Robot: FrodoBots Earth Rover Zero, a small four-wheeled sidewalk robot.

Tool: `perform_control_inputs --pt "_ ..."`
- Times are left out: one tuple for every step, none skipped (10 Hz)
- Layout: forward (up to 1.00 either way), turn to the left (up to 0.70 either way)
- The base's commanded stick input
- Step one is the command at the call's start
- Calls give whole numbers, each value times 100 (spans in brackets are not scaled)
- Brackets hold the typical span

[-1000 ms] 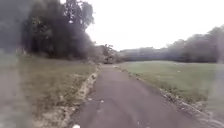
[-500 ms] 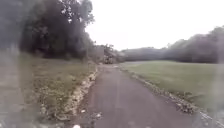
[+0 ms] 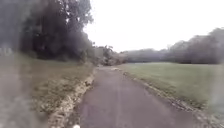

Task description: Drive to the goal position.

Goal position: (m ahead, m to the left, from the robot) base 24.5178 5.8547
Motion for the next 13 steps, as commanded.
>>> perform_control_inputs --pt "85 0" --pt "85 0" --pt "85 0" --pt "85 0" --pt "85 0" --pt "85 0" --pt "85 0" --pt "85 0" --pt "85 0" --pt "85 0" --pt "85 0" --pt "85 0" --pt "85 0"
